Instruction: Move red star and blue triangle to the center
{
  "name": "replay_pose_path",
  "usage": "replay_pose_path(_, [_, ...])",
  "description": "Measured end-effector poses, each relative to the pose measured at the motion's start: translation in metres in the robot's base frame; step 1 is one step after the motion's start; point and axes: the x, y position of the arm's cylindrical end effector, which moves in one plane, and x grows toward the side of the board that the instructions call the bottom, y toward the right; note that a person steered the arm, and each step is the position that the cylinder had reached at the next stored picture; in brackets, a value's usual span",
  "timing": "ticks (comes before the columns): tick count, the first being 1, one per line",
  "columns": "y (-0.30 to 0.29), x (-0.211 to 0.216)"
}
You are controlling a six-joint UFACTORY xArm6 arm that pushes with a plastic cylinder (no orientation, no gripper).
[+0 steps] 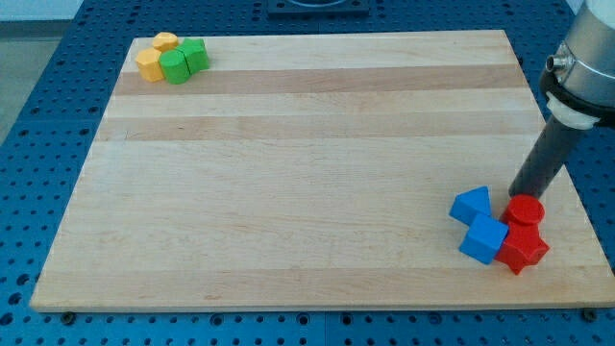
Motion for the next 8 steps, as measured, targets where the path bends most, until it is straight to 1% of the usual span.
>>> replay_pose_path(1, [0.000,-0.002])
replay_pose_path(3, [0.046,-0.009])
replay_pose_path(4, [0.058,0.006])
replay_pose_path(5, [0.058,0.034])
replay_pose_path(6, [0.058,0.048])
replay_pose_path(8, [0.040,0.089])
